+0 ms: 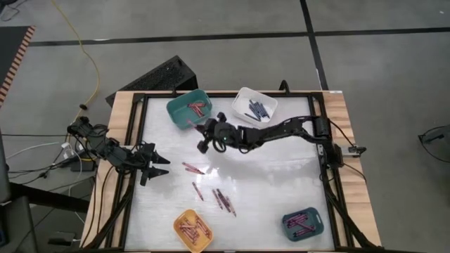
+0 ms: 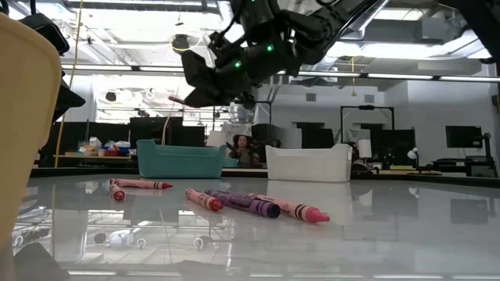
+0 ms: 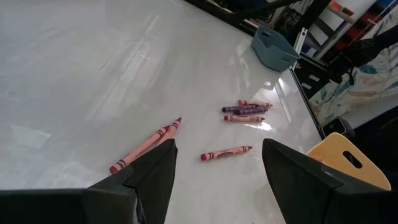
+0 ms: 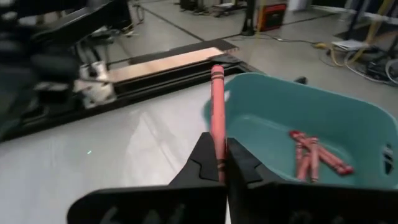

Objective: Sort crayons
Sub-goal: Put the red crayon into the top green bin

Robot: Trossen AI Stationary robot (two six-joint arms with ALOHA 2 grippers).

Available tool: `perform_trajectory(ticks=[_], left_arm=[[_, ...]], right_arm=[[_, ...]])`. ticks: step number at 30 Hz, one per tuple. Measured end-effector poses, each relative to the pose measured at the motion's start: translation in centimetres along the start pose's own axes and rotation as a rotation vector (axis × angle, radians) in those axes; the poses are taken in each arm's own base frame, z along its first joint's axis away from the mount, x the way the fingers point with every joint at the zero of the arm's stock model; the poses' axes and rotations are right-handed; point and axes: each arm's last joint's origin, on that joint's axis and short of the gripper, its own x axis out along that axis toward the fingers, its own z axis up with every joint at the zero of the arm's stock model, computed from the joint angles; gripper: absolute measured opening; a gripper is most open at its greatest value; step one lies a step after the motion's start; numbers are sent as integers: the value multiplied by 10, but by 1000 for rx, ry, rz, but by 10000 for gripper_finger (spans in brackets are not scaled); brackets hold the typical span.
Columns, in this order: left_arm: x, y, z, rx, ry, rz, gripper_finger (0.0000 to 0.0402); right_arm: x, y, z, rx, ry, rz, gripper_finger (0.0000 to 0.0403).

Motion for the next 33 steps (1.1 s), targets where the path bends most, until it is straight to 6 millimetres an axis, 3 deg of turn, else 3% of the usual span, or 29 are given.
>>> perform_trajectory(ticks=[17,22,33], left_arm=[[0,0,0,0,0,0,228],[0,0,0,0,0,0,228],[0,0,0,0,0,0,228]], right_arm=[[19,-62,3,262,16,-202,5],[20,-64,1,242,42,-214,5],[18,-58,0,28,61,-190,5]])
